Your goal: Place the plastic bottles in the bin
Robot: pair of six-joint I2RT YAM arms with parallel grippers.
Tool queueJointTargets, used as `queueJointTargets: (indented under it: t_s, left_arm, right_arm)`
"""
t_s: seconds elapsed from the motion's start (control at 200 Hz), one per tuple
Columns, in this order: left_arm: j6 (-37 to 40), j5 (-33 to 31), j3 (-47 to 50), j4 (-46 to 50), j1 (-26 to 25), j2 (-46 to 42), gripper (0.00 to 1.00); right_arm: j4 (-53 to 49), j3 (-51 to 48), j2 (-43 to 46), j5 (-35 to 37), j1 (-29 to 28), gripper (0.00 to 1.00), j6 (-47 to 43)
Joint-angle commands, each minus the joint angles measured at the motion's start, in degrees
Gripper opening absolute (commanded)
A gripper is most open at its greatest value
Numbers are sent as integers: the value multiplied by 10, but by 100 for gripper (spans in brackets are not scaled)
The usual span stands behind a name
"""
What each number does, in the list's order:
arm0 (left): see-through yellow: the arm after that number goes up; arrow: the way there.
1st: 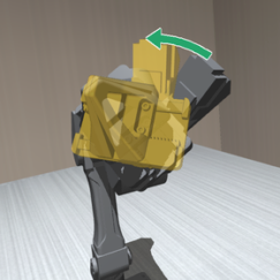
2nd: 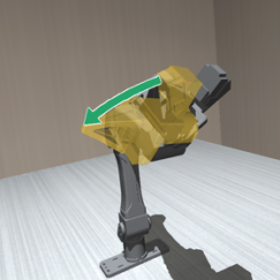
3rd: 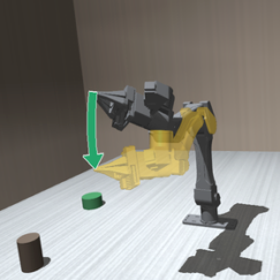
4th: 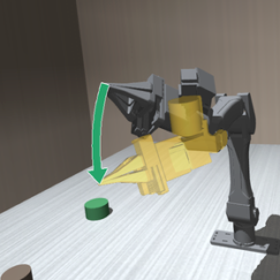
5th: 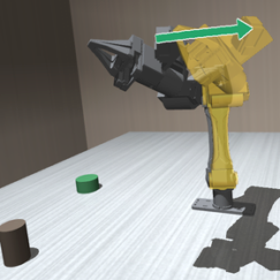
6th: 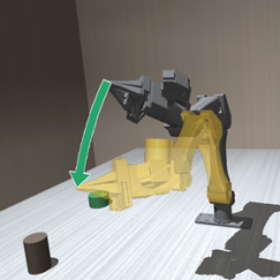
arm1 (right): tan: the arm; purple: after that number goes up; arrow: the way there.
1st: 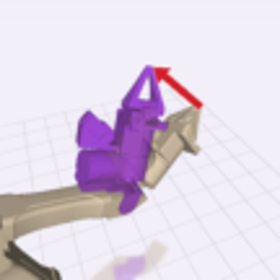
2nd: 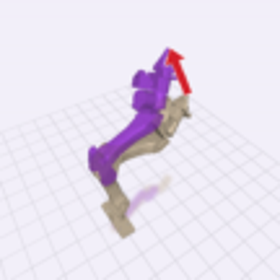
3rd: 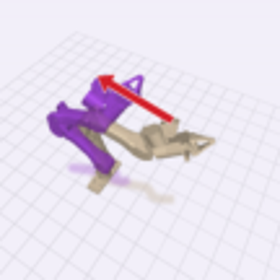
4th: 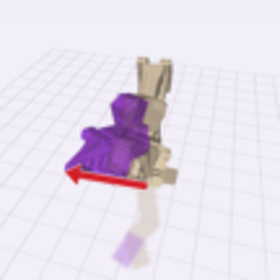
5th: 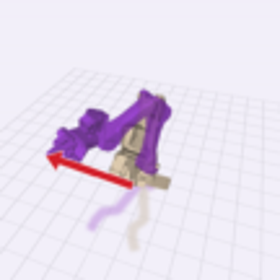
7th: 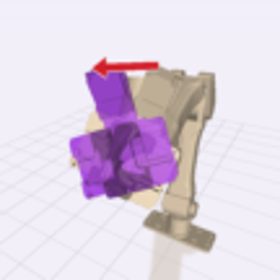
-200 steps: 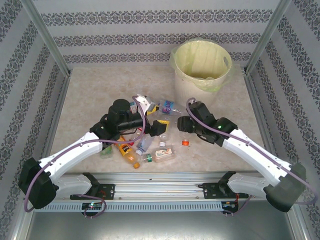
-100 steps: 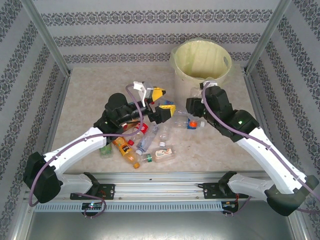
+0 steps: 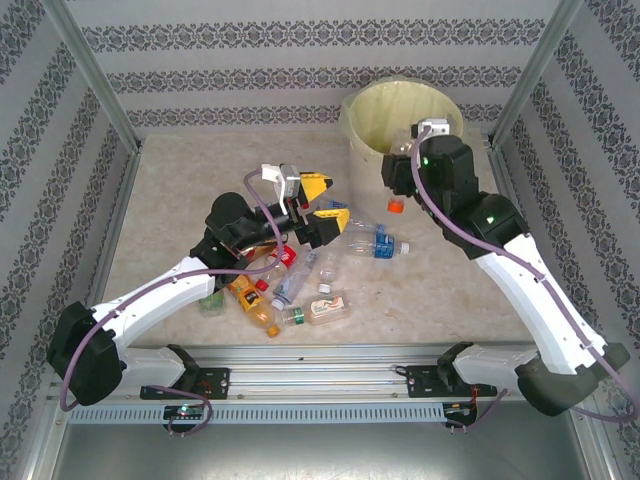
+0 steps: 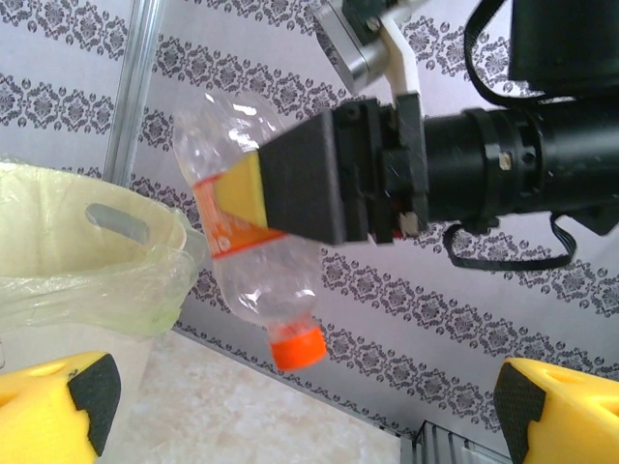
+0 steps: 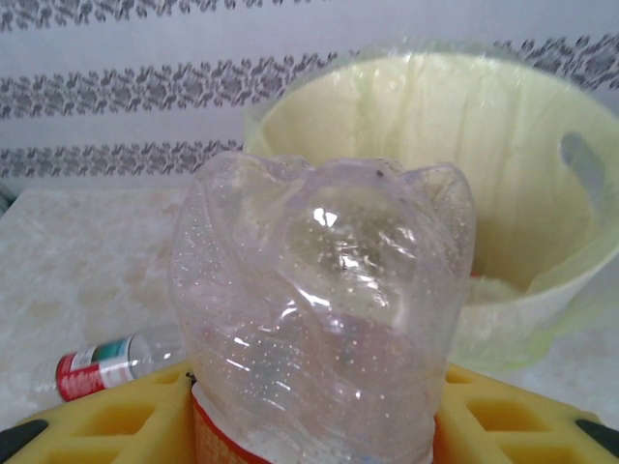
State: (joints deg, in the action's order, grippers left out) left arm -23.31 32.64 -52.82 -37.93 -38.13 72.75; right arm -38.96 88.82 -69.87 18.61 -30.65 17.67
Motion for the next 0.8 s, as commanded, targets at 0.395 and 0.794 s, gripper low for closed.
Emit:
queueJointTargets:
  t_s: [0.395, 0.794]
  left_arm:
    - [-2, 4, 8, -1, 16, -10, 100]
    - [25, -11, 4, 39, 17, -10, 100]
  right_arm:
    - [61, 158, -147, -79, 131, 48, -15]
    - [-23, 346, -329, -108, 176, 48, 6]
